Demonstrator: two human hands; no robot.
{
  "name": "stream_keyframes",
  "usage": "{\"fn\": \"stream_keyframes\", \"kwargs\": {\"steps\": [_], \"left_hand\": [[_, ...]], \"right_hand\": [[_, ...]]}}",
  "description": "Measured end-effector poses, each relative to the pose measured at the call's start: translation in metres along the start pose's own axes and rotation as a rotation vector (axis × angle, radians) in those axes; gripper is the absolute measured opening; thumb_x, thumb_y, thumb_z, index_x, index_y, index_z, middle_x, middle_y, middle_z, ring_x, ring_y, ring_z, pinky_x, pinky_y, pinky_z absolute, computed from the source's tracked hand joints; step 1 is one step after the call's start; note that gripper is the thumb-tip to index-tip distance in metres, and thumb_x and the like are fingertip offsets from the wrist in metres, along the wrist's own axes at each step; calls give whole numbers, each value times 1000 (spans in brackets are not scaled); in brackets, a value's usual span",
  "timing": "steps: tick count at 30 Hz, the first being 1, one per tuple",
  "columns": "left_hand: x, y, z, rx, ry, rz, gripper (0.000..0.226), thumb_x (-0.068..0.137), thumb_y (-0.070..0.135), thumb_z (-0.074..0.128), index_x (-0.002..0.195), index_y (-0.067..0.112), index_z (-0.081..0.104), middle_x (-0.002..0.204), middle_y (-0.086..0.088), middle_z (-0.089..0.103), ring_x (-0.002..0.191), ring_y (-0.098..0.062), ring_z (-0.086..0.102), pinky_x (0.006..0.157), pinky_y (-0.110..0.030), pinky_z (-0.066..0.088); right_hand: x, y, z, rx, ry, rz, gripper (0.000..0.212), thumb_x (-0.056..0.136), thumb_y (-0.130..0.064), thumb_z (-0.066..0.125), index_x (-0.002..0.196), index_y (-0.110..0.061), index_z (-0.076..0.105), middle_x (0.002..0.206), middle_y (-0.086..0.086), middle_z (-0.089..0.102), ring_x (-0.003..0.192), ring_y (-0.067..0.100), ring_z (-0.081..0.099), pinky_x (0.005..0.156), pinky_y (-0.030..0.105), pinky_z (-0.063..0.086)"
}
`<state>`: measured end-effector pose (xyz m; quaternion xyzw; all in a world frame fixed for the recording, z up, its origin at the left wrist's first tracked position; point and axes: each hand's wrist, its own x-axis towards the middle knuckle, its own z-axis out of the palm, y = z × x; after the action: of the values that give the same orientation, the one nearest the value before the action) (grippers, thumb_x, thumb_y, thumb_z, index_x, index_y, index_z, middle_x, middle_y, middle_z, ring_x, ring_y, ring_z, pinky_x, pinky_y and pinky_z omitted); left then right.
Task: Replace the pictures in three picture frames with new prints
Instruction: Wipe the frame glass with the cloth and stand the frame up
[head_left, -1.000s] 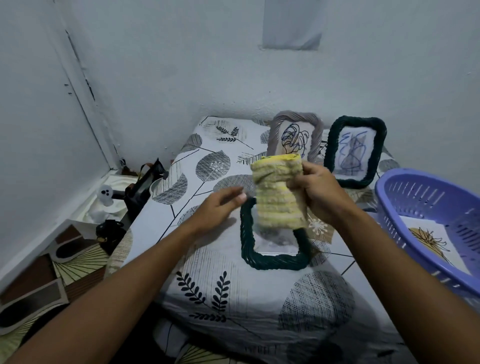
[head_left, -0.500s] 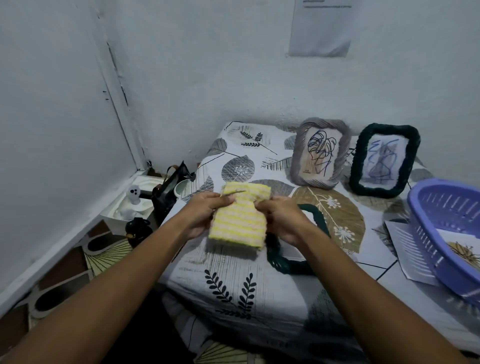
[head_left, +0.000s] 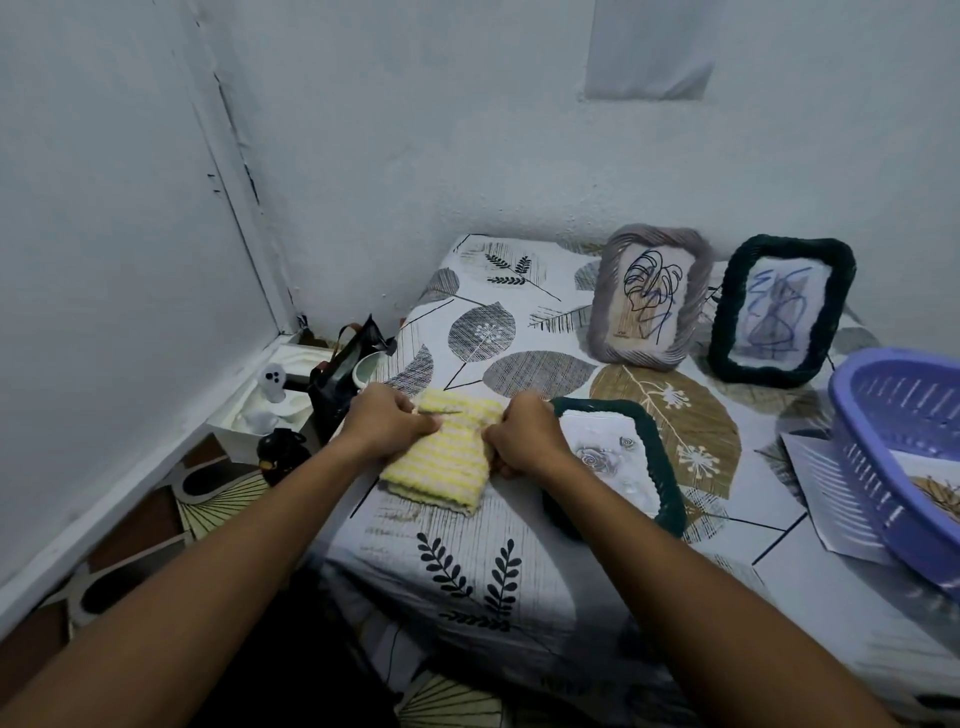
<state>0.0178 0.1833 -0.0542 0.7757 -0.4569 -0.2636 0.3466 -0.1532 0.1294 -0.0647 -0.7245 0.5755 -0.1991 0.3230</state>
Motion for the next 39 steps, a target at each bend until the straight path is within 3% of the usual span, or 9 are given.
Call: {"fn": "stream_keyframes", "kwargs": {"steps": [3, 7, 12, 16, 20, 23, 28, 36, 39], "left_hand": [[-5, 10, 1, 242, 39, 21, 39, 69, 35, 82, 58, 12, 52, 60, -2, 53, 63, -20, 51, 55, -30, 35], [-11, 27, 0, 439, 119, 109, 45, 69, 38, 78, 104, 15, 61, 102, -6, 62, 97, -28, 59, 78, -33, 47], [-25, 79, 25, 240, 26, 385, 12, 83, 15, 67, 93, 9, 69, 84, -5, 68, 70, -12, 60, 62, -25, 45], [-32, 103, 65, 201, -204, 281, 14, 82, 16, 65, 91, 5, 69, 89, -13, 71, 70, -25, 66, 70, -35, 57], [-36, 100, 87, 385, -171, 240, 28, 83, 23, 60, 104, 4, 58, 109, -19, 61, 96, -33, 58, 79, -34, 48], [-43, 96, 95, 433, -115, 275, 17, 83, 22, 57, 80, 7, 49, 102, -23, 62, 87, -36, 57, 66, -32, 40], [-50, 97, 107, 418, -54, 235, 21, 80, 24, 56, 91, 6, 58, 103, -19, 63, 93, -37, 59, 66, -31, 40], [-50, 99, 109, 109, -33, 56, 26, 72, 12, 67, 98, 15, 66, 98, -8, 70, 96, -29, 62, 70, -27, 41], [-44, 96, 108, -146, -65, -75, 58, 60, 6, 82, 113, 7, 60, 101, -12, 69, 99, -28, 63, 85, -31, 49]], "right_hand": [[-5, -3, -5, -64, 2, -52, 14, 76, -12, 62, 71, 1, 58, 77, 22, 65, 69, 34, 67, 65, 43, 59], [-10, 0, -35, 5, 20, -58, 18, 81, -9, 60, 79, 8, 60, 77, 26, 66, 67, 40, 67, 63, 51, 58], [-9, 35, -106, 20, 176, 31, 14, 88, -6, 56, 80, -3, 66, 76, 15, 67, 69, 29, 68, 65, 49, 59], [-16, 76, -140, -88, 213, 146, 12, 79, -5, 55, 71, -5, 64, 70, 13, 65, 69, 30, 65, 65, 42, 58], [-27, 102, -140, -70, 174, 208, 13, 80, -5, 56, 75, 2, 65, 74, 16, 66, 72, 32, 65, 66, 43, 58], [-30, 111, -128, -38, 172, 219, 13, 82, -5, 57, 74, 3, 64, 71, 16, 66, 66, 31, 64, 65, 46, 58], [-30, 114, -116, -61, 177, 235, 11, 80, -13, 65, 76, -3, 63, 73, 11, 64, 71, 27, 64, 65, 37, 57], [-29, 107, -118, 140, 186, 356, 10, 80, -9, 62, 80, 1, 63, 76, 13, 63, 68, 28, 59, 63, 38, 54], [-33, 104, -121, 254, 154, 400, 14, 82, -4, 60, 70, -7, 53, 67, 10, 52, 55, 21, 47, 48, 28, 39]]}}
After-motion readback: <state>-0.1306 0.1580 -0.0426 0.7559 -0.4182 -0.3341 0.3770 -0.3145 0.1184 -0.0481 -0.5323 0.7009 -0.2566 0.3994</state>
